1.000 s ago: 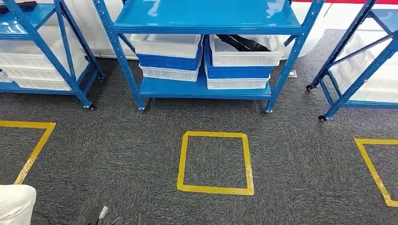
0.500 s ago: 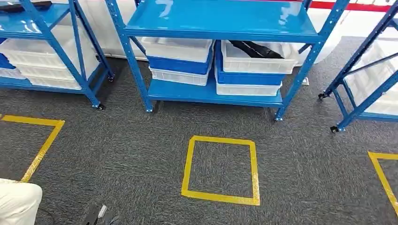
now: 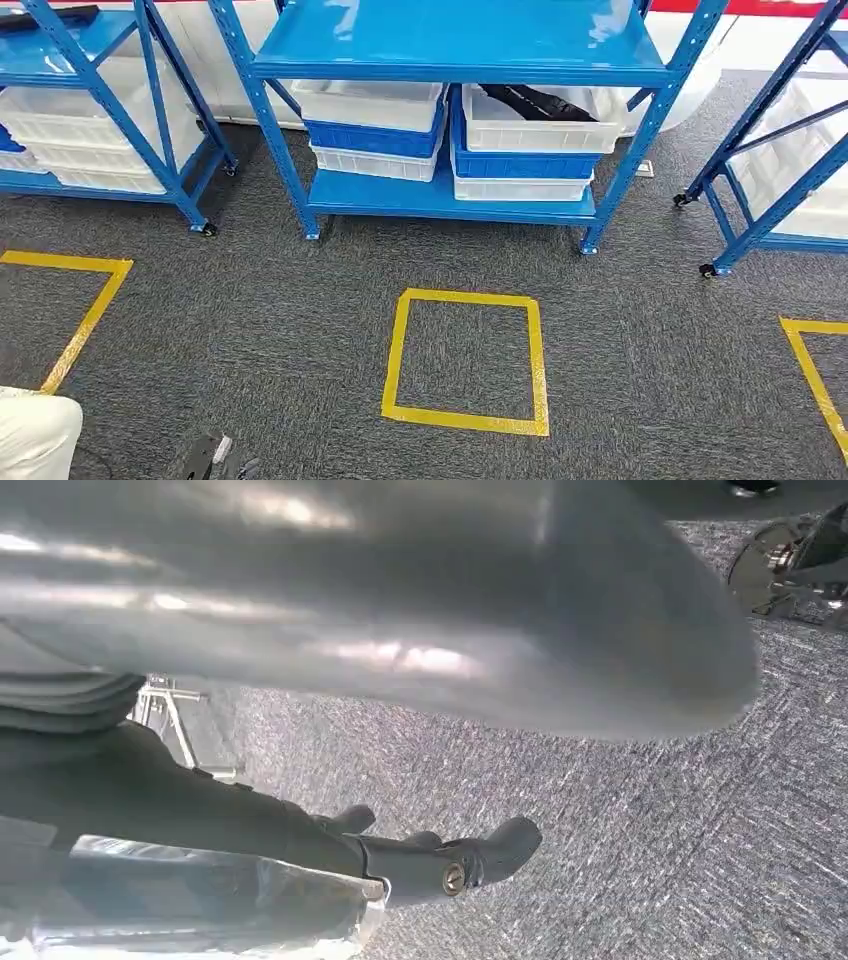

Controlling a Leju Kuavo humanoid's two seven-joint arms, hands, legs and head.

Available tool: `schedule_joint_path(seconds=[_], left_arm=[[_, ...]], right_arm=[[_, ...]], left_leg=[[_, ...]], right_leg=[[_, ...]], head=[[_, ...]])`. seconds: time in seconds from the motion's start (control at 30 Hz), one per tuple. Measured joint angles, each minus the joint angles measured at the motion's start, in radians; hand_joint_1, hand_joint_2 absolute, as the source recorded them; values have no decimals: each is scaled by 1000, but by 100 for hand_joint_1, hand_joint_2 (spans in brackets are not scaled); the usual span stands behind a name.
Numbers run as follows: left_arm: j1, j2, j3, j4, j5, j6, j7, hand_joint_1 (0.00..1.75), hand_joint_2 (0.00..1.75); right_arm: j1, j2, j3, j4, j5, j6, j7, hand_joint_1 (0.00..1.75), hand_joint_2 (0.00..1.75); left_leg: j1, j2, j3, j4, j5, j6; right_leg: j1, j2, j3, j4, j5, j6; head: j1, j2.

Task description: Take the parts from the cabinet and place them on the table.

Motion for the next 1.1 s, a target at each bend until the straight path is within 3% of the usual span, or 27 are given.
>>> schedule_joint_path(seconds=[0.5, 0.53, 0.6, 0.63, 0.67, 0.7, 0.77, 0.8, 0.83, 0.87, 0.93, 0.97, 1.0, 1.03, 1.07, 1.1], left_arm=[[12, 4, 0, 2, 17, 4, 0, 0, 0], [13, 4, 0, 2, 18, 3, 0, 0, 0], [14, 8, 0, -1, 20, 3, 0, 0, 0], [14, 8, 0, -3, 20, 2, 0, 0, 0], [15, 5, 0, -3, 21, 0, 0, 0, 0], [15, 5, 0, -2, 22, 0, 0, 0, 0], [17, 4, 0, -2, 22, 0, 1, 0, 0], [18, 4, 0, -2, 22, 0, 1, 0, 0], [19, 4, 0, -2, 22, 0, 1, 0, 0], [21, 2, 0, -1, 22, -2, 1, 0, 0], [23, 2, 0, -1, 22, -2, 1, 0, 0], [22, 3, 1, -1, 22, -2, 1, 0, 0], [22, 7, 1, -1, 22, -2, 2, 0, 0], [22, 7, 1, -2, 21, -2, 1, 0, 0], [21, 5, 0, -2, 22, -2, 0, 0, 0], [21, 5, 0, -2, 22, -2, 1, 0, 0]], right_arm=[[0, 0, 0, 0, 21, -2, -2, 0, 0], [0, -1, 0, 0, 24, -2, -2, 0, 0], [-1, 3, 0, 0, 27, -2, -2, 0, 0], [-2, 2, 0, -1, 28, -2, -3, 0, 0], [-1, 1, 0, -1, 28, -2, -3, 0, 0], [-1, 1, 0, -1, 28, -2, -4, 0, 0], [0, -1, 0, -1, 29, -2, -5, 0, 0], [1, -3, 0, -1, 29, -2, -5, 0, 0], [3, -3, 0, -1, 29, -2, -5, 0, 0], [5, -6, 0, -1, 29, -2, -5, 0, 0], [5, -8, 0, -1, 29, -2, -5, 0, 0], [4, -6, 0, 0, 29, -2, -5, 0, 0], [4, 0, 0, 1, 29, -2, -5, 0, 0], [2, -2, 0, 1, 29, -2, -5, 0, 0], [0, -4, 0, 1, 29, -2, -5, 0, 0], [1, -4, 0, 0, 29, -2, -5, 0, 0]], left_leg=[[-9, 2, 2, 1, -1, 0], [-11, 2, 1, 8, -5, 0], [-14, 7, 3, -6, 0, 20], [-4, 6, 29, -44, 21, 37], [-1, 10, 45, -71, 30, 39], [4, 11, 49, -76, 37, 45], [8, 12, 50, -75, 34, 40], [9, 11, 50, -74, 32, 37], [12, 9, 52, -72, 29, 32], [18, 6, 56, -69, 23, 23], [34, 2, 59, -45, 2, -3], [32, 3, 53, -26, -15, -21], [30, 2, 39, -11, -32, -32], [29, 1, 39, -9, -37, -31], [31, 1, 43, -11, -39, -32], [35, -1, 46, -12, -40, -34]], right_leg=[[-5, 0, 2, -2, 0, 1], [-16, 0, 5, -9, 3, 5], [-17, -1, 12, -23, 10, 16], [-2, -2, 14, -30, 11, 18], [-5, -2, 11, -9, 0, 15], [-6, 1, -20, 50, -28, 6], [-11, 1, -100, 206, -86, 4], [-15, 1, -132, 263, -100, 10], [-20, 1, -140, 272, -94, 19], [-27, 1, -116, 221, -65, 36], [-42, 0, -24, 40, 11, 72], [-45, 1, -7, 5, 7, 77], [-40, 10, 0, 6, 1, 64], [-40, 9, -6, 20, -5, 40], [-36, 8, -9, 23, -11, 31], [-35, 9, -11, 26, -16, 22]], head=[[0, 0], [0, 0], [-5, 0], [-4, 0], [0, 0], [2, 0], [5, 0], [3, 0], [5, 0], [4, 0], [5, 0], [6, 0], [20, 0], [15, 0], [1, 0], [2, 0]])
